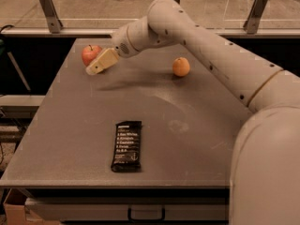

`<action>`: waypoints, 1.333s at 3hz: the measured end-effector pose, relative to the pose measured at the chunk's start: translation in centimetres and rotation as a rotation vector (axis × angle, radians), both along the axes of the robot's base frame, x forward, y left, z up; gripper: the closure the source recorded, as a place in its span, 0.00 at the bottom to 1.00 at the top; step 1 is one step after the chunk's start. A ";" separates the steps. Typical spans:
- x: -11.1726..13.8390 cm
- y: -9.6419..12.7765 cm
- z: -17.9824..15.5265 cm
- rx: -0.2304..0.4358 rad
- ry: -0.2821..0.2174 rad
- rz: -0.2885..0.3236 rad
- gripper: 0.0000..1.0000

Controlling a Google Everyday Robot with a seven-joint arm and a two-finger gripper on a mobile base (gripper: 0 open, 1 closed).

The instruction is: Move apple near rxbar chocolate

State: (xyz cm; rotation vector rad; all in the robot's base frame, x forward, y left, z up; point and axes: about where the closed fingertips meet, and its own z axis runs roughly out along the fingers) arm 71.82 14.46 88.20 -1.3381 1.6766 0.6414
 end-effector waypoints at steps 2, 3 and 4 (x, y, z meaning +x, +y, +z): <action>2.3 3.6 -2.0 -0.016 0.006 -0.018 0.14; 2.3 3.9 -3.1 -0.038 0.028 -0.032 0.37; 2.1 3.5 -2.6 -0.045 0.014 -0.036 0.61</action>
Offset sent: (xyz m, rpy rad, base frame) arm 0.0322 0.0430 -0.0361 -0.0566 0.0236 -0.0492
